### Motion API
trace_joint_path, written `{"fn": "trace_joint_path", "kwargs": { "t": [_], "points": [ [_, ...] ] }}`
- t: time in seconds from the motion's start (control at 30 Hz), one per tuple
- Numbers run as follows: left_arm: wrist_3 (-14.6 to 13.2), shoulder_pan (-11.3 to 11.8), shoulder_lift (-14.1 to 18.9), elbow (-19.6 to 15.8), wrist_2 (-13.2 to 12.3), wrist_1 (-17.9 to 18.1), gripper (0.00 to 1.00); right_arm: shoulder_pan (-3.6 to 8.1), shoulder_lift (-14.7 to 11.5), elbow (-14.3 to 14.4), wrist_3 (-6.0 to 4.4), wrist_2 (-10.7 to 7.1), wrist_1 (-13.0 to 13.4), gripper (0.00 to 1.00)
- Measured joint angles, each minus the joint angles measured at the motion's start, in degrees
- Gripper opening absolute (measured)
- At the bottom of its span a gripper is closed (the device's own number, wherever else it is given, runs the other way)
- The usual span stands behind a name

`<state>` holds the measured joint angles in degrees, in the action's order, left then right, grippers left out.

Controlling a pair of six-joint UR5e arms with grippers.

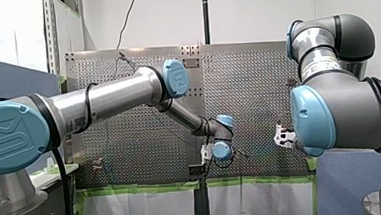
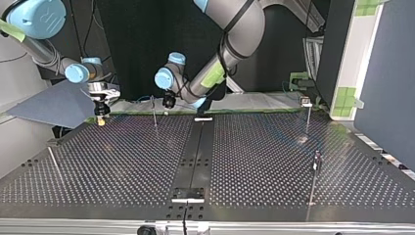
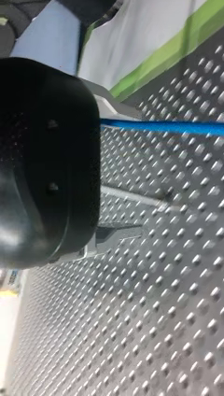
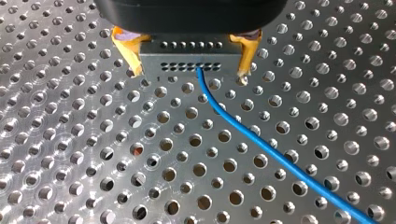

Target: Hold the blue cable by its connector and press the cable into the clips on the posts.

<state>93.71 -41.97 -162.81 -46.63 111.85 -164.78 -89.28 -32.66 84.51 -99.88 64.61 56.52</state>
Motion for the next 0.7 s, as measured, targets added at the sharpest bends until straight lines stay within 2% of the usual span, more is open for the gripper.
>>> {"fn": "trace_joint_path", "kwargs": {
  "t": [0.13,0.27,0.47,0.7],
  "points": [
    [-0.08,-0.06,1.64,-1.63,-1.64,0.88,1.0,-0.11,0.0,0.0,0.08,0.0,0.0,0.0],
    [-1.42,-0.25,3.6,-3.66,-2.84,-0.4,1.0,-0.16,0.0,0.0,0.12,0.05,-0.16,0.0],
    [-3.79,-0.51,4.63,-6.62,-3.08,-3.22,1.0,-0.32,0.0,0.0,0.25,0.08,-0.57,0.0],
    [-4.97,-1.33,4.73,-10.28,-3.34,-4.66,1.0,-0.5,-0.01,0.0,0.31,0.08,-1.11,0.0]
  ]
}}
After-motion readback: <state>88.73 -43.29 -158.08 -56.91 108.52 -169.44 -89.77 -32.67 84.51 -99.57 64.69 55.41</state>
